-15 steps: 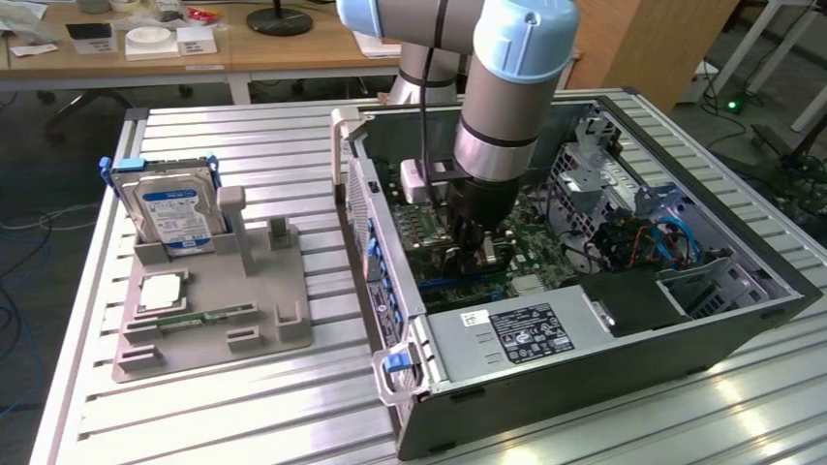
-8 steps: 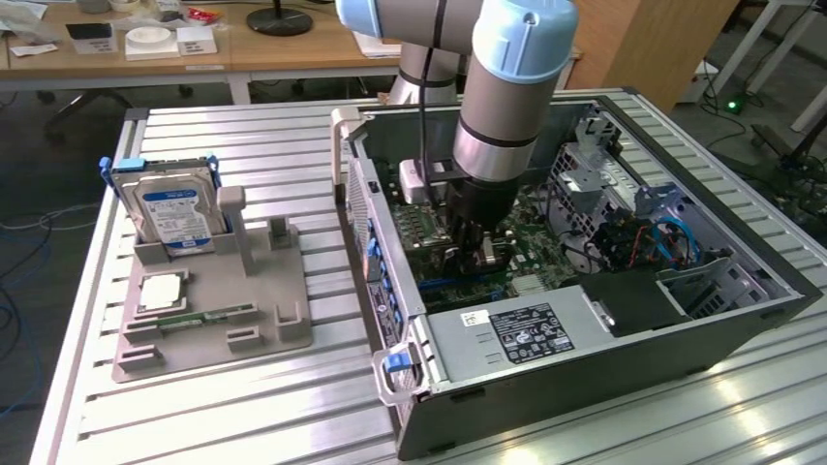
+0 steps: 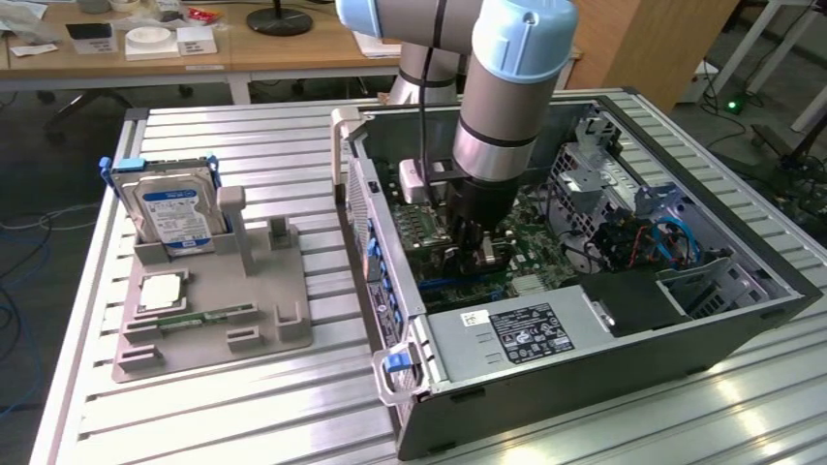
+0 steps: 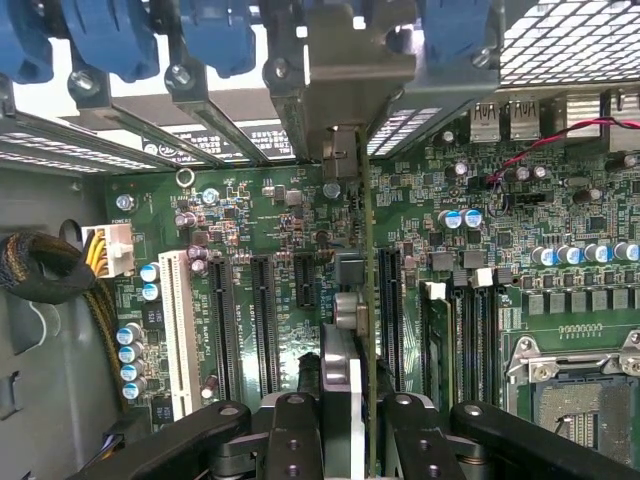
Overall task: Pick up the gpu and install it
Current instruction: 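Insert the gpu into the slot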
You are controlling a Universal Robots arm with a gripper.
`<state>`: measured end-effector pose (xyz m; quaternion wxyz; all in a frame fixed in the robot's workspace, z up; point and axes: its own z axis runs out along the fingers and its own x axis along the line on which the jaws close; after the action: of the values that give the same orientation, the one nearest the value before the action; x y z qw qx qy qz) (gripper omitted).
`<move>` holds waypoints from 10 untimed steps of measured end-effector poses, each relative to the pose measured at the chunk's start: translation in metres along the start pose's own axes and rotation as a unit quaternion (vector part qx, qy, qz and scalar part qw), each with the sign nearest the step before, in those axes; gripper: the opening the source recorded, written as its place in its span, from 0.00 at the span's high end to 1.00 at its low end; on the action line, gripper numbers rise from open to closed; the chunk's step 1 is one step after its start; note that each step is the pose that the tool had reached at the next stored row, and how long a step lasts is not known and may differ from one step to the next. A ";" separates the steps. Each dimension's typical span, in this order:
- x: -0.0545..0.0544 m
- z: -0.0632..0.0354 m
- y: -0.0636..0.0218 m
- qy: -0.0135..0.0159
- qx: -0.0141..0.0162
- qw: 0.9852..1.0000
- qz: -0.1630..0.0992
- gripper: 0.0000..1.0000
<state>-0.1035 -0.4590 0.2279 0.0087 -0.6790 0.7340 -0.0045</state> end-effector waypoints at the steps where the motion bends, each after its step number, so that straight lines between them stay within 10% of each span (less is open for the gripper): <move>1: 0.000 0.0000 0.0000 0.000 0.000 1.000 0.000 0.72; 10: 0.000 0.0000 0.0000 0.000 0.000 1.000 0.000 0.72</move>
<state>-0.1035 -0.4587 0.2279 0.0087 -0.6791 0.7340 -0.0045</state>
